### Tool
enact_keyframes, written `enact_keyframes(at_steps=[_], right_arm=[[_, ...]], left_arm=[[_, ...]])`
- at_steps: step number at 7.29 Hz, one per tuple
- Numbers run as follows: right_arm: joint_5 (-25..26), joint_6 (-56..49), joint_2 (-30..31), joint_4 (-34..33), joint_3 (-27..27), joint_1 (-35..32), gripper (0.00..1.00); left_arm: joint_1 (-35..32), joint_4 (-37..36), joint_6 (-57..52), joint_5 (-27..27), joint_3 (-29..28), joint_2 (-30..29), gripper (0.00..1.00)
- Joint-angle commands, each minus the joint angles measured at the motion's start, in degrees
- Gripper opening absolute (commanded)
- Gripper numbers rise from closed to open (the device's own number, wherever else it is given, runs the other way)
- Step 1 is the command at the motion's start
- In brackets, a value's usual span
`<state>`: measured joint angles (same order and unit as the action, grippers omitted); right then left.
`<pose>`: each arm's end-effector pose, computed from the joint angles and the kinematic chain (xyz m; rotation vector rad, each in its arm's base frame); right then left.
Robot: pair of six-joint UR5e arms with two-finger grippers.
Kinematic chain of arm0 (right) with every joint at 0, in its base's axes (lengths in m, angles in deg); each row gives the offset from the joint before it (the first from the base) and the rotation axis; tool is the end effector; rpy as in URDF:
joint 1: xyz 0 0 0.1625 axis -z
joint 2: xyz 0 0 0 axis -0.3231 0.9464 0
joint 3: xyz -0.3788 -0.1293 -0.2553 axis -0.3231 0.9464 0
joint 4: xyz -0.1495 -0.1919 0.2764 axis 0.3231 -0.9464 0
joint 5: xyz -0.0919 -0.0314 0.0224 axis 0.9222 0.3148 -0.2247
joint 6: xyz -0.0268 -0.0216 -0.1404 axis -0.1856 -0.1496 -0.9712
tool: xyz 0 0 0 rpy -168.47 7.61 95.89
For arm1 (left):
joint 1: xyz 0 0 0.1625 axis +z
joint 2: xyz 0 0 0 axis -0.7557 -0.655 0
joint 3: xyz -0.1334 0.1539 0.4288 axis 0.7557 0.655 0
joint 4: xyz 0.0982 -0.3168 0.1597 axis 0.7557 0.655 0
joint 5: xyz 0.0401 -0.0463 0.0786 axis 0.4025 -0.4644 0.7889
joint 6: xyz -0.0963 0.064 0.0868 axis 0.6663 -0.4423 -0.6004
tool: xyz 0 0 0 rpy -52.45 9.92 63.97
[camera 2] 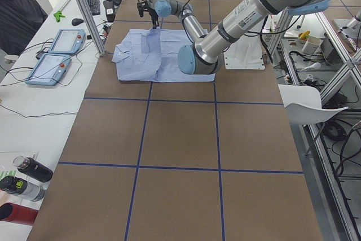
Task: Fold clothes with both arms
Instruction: 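Carry the sleeve with the left gripper across onto the shirt front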
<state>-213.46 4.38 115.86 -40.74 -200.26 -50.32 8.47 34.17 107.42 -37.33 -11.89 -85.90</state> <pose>-0.1344 -0.4772 0.5055 0.2658 -0.7858 -0.2142 0.5714 -0.5851 0.1387 -0.0006 1.0471 -0.3591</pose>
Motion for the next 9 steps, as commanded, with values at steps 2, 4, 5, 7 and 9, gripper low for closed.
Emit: enact_keyframes(at_steps=[2,4,5,7,9], right_arm=[[0.00,0.09,0.00,0.00,0.09,0.00,1.00],[-1.48,0.09,-0.09,0.00,0.09,0.00,1.00],[-1.67,0.18,-0.09,0.00,0.00,-0.09,1.00],[-1.76,0.26,0.17,-0.09,-0.44,-0.09,1.00],[-1.58,8.89,-0.18,0.09,-0.61,0.35,1.00]], left_arm=[[4.92,5.44,1.49,4.49,-4.49,-0.59,0.11],[8.16,8.88,2.37,4.59,-5.11,-2.42,1.00],[9.14,8.80,2.28,4.59,-5.03,-3.65,1.00],[9.32,8.62,1.67,4.42,-4.41,-3.58,1.00],[9.23,7.14,-3.84,4.07,1.78,2.18,1.00]])
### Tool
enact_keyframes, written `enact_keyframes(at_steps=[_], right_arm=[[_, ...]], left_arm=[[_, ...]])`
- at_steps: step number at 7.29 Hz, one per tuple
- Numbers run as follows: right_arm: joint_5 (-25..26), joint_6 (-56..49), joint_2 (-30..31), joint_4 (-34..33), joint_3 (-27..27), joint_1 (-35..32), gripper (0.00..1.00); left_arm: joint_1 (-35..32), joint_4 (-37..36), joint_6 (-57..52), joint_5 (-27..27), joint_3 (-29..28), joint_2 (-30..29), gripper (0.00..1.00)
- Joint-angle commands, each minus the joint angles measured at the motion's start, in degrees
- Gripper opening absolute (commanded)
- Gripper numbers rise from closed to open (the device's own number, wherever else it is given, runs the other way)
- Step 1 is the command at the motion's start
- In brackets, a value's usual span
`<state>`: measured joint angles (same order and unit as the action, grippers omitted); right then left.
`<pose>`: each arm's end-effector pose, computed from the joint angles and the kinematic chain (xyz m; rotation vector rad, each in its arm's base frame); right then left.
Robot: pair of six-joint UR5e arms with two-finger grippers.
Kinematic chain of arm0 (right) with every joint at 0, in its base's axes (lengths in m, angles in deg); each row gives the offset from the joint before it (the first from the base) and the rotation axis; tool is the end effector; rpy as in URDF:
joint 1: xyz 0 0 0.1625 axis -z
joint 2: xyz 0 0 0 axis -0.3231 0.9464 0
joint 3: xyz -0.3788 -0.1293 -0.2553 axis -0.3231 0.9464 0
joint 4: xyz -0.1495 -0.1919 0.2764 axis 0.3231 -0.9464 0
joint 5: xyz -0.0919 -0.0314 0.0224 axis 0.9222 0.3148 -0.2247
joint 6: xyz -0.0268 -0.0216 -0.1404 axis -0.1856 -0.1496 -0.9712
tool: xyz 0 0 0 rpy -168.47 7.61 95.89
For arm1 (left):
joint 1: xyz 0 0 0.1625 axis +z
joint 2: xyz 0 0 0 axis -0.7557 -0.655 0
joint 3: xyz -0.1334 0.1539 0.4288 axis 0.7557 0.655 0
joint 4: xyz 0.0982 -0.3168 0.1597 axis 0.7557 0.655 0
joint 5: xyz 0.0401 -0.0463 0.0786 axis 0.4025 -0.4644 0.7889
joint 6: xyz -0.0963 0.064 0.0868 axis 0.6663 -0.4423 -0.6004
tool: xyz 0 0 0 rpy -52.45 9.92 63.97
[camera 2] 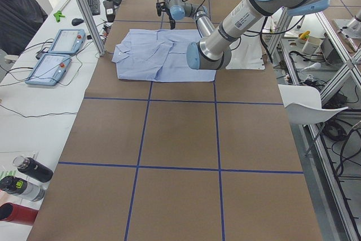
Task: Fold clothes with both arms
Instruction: 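Release the sleeve with the left gripper while the right gripper moves to the hem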
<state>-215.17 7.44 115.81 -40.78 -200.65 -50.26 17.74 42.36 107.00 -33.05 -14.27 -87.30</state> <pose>-0.1373 -0.4739 0.4998 0.2382 -0.8205 -0.1753 0.6625 -0.4996 0.1140 0.0321 1.1392 -0.2110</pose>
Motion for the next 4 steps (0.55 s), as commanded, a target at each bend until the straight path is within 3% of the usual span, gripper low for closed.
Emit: enact_keyframes(at_steps=[1,2,4], right_arm=[[0.56,13.56,0.31,0.04,-4.57,2.81,1.00],[0.65,18.68,2.22,0.04,-8.61,5.10,1.00],[6.16,30.26,4.52,0.04,-15.22,14.91,1.00]], left_arm=[[0.06,-7.24,-7.63,-1.43,13.51,9.53,1.00],[0.06,-12.08,-11.15,-1.44,22.65,14.72,1.00],[0.23,-12.31,-12.07,-0.83,32.64,23.18,1.00]])
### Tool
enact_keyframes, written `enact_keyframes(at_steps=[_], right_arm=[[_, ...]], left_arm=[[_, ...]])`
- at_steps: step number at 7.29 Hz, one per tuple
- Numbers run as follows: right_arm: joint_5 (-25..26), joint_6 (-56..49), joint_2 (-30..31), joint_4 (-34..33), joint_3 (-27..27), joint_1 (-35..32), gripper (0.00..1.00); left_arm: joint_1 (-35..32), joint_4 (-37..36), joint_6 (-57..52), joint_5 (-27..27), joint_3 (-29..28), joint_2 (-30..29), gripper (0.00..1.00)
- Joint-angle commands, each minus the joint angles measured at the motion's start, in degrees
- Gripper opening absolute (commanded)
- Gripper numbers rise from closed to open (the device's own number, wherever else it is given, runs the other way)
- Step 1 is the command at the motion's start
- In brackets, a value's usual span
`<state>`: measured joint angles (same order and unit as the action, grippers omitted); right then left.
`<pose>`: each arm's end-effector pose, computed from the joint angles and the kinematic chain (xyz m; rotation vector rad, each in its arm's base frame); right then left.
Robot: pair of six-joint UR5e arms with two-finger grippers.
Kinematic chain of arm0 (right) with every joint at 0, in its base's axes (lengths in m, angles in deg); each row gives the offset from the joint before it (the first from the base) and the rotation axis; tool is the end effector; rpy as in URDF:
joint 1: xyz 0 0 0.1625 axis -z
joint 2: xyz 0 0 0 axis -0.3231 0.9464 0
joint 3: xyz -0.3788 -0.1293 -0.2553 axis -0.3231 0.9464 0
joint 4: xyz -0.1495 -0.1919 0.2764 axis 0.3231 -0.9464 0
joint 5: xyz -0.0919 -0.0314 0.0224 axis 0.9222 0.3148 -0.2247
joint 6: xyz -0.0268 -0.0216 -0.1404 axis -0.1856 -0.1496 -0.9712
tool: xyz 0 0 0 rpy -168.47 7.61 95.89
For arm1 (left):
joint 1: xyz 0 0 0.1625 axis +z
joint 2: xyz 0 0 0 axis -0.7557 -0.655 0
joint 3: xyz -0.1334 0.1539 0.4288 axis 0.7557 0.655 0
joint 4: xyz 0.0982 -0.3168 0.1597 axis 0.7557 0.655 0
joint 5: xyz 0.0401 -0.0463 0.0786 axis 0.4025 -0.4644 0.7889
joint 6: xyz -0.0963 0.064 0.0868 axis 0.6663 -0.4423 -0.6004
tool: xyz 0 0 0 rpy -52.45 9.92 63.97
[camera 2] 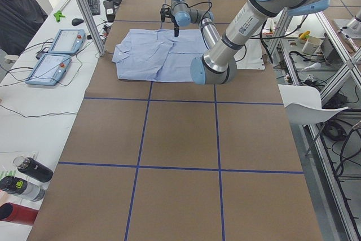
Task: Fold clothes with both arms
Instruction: 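Release the sleeve with the left gripper while the right gripper moves to the hem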
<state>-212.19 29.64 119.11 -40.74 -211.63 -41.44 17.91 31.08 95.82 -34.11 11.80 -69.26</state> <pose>-0.1804 -0.4101 0.4487 0.1521 -0.8846 0.0130 0.5576 -0.4304 0.2103 0.0992 1.0844 -0.0378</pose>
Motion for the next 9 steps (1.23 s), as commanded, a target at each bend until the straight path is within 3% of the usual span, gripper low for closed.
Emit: enact_keyframes(at_steps=[1,2,3,6,9], right_arm=[[8.69,16.57,1.75,0.00,-7.66,13.89,1.00],[12.75,22.92,3.67,0.69,-11.18,19.88,1.00],[13.83,25.68,7.60,3.92,-13.39,23.16,1.00],[31.02,33.24,21.84,19.56,-13.24,37.13,1.00],[43.70,41.86,22.93,20.65,-10.52,49.44,1.00]], left_arm=[[0.76,-0.95,-0.54,0.75,10.70,10.66,1.00],[5.90,-1.03,0.25,8.50,17.09,17.07,1.00],[8.82,-0.86,3.65,11.10,20.81,20.44,1.00],[12.96,-0.59,8.23,12.00,22.60,25.46,1.00],[20.35,-0.50,16.76,18.42,22.52,30.04,1.00]])
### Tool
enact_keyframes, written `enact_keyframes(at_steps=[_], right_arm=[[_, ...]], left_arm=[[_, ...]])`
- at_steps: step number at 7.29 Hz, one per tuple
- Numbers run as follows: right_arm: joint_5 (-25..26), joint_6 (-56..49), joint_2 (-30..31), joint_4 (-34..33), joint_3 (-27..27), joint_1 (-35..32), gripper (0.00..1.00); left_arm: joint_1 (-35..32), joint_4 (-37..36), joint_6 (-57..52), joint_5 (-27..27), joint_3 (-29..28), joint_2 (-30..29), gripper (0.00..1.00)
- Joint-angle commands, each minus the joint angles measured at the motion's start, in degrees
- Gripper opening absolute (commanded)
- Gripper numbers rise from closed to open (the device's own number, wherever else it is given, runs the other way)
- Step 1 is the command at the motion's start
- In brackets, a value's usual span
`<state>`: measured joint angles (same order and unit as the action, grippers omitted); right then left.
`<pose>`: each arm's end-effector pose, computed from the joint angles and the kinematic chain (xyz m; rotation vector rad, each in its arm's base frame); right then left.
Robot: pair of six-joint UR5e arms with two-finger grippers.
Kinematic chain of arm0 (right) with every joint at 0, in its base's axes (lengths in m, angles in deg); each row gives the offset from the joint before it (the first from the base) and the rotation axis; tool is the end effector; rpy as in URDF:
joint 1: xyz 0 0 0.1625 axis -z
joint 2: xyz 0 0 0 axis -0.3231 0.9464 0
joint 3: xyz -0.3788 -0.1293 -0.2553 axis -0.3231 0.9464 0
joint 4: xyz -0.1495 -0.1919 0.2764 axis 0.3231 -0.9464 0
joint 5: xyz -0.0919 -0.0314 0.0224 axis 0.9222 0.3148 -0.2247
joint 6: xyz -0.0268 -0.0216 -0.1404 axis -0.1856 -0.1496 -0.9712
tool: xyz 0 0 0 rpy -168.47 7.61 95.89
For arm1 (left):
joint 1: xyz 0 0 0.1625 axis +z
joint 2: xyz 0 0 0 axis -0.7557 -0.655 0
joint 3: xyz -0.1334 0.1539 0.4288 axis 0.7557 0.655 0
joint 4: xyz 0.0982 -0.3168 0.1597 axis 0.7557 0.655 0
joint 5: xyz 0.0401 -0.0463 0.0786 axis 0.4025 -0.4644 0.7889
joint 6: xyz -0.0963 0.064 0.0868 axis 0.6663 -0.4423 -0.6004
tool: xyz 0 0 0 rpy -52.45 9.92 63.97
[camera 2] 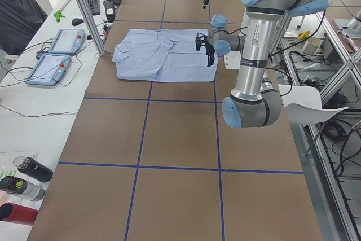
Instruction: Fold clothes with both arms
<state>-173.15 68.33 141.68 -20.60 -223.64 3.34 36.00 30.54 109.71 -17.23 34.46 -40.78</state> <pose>-0.2718 -0.2195 0.4696 0.2027 -0.8211 0.1488 0.4915 -0.2384 0.3722 0.0462 0.9396 -0.1360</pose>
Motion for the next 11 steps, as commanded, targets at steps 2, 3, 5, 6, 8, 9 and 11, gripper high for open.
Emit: enact_keyframes(at_steps=[2,3,5,6,8,9,11], right_arm=[[5.48,3.98,-0.07,0.60,1.85,6.01,1.00],[5.48,3.98,-0.07,0.60,1.85,6.10,1.00],[5.48,3.98,-0.07,0.60,1.93,6.10,1.00],[5.48,3.98,-0.07,0.60,1.93,6.10,1.00],[5.57,3.98,-0.07,0.60,1.93,6.01,1.00],[5.48,3.98,-0.16,0.60,1.93,6.01,1.00],[5.57,3.98,-0.16,0.60,1.93,6.01,1.00]], left_arm=[[3.32,-0.05,3.41,2.78,-2.41,2.36,0.95],[3.50,0.04,3.15,2.78,-3.99,2.10,0.83],[3.50,0.13,0.35,2.69,-4.01,2.10,0.70],[3.24,0.30,-2.10,2.43,-4.10,2.10,0.70],[3.06,6.76,-3.00,2.25,-4.10,3.84,0.68],[2.89,12.72,-3.09,2.25,-4.10,6.99,0.68],[1.92,16.65,-3.27,2.16,-4.27,8.86,0.67]])
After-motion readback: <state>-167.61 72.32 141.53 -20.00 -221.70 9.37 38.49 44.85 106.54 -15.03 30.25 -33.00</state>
